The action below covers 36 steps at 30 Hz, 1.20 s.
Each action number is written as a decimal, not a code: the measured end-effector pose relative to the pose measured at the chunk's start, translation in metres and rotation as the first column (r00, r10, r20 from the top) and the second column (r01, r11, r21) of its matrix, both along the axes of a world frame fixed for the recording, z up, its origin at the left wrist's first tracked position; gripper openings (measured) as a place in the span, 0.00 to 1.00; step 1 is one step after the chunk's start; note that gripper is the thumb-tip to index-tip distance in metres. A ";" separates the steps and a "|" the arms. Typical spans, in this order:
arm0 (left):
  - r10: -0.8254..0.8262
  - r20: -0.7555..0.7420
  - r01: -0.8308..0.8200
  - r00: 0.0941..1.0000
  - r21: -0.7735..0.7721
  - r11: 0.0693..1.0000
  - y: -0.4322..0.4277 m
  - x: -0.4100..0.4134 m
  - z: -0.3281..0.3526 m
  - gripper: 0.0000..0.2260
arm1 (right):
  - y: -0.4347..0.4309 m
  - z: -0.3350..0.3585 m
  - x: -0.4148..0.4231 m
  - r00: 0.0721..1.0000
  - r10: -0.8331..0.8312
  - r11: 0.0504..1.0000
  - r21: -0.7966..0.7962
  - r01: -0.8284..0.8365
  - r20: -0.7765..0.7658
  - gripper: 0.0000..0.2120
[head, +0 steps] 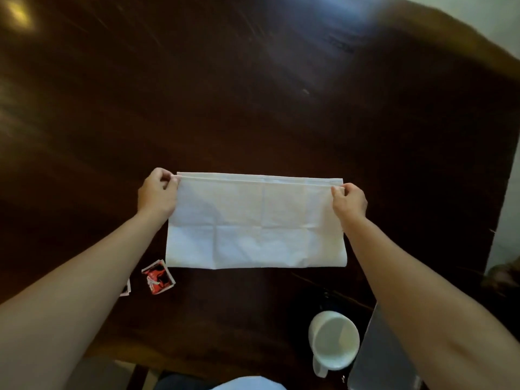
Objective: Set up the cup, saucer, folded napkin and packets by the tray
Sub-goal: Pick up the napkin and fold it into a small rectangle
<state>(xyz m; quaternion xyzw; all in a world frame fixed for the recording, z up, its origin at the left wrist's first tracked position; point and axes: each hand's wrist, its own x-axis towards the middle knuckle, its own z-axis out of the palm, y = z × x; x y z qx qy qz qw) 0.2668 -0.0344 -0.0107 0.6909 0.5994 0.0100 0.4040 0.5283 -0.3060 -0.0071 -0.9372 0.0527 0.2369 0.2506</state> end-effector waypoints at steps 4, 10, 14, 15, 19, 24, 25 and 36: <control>-0.010 0.023 0.010 1.000 0.020 1.000 -0.002 0.008 -0.006 0.10 | 0.005 -0.010 0.008 0.998 -0.050 0.999 -0.004 0.051 0.042 0.12; 0.008 0.002 -0.008 1.000 0.072 0.997 -0.004 0.012 -0.012 0.13 | 0.004 -0.018 0.008 0.992 -0.059 0.998 -0.011 0.061 0.109 0.15; 0.011 -0.008 -0.010 1.000 0.082 0.997 -0.006 0.012 -0.015 0.12 | 0.006 -0.020 0.010 0.989 -0.109 0.994 -0.003 0.110 0.099 0.17; 0.008 -0.009 -0.007 1.000 0.083 0.997 -0.006 0.013 -0.015 0.11 | 0.007 -0.018 0.012 0.988 -0.116 0.993 0.005 0.116 0.101 0.16; 0.014 0.003 -0.015 1.000 0.063 0.998 -0.004 0.012 -0.012 0.10 | 0.013 -0.010 0.016 0.978 -0.075 0.997 0.037 0.070 0.193 0.12; 0.006 0.091 -0.016 0.996 0.102 0.995 -0.023 0.005 0.006 0.18 | 0.015 -0.008 0.014 0.948 -0.058 0.995 0.098 0.029 0.314 0.13; -0.084 0.076 0.069 0.994 0.179 0.981 -0.029 0.001 0.006 0.20 | 0.015 -0.007 0.009 0.947 -0.021 0.999 0.053 0.004 0.321 0.14; -0.733 -0.457 0.855 0.503 0.138 0.501 -0.068 -0.051 -0.039 0.37 | -0.024 -0.020 -0.089 0.751 0.636 0.687 -0.312 -0.656 -0.179 0.33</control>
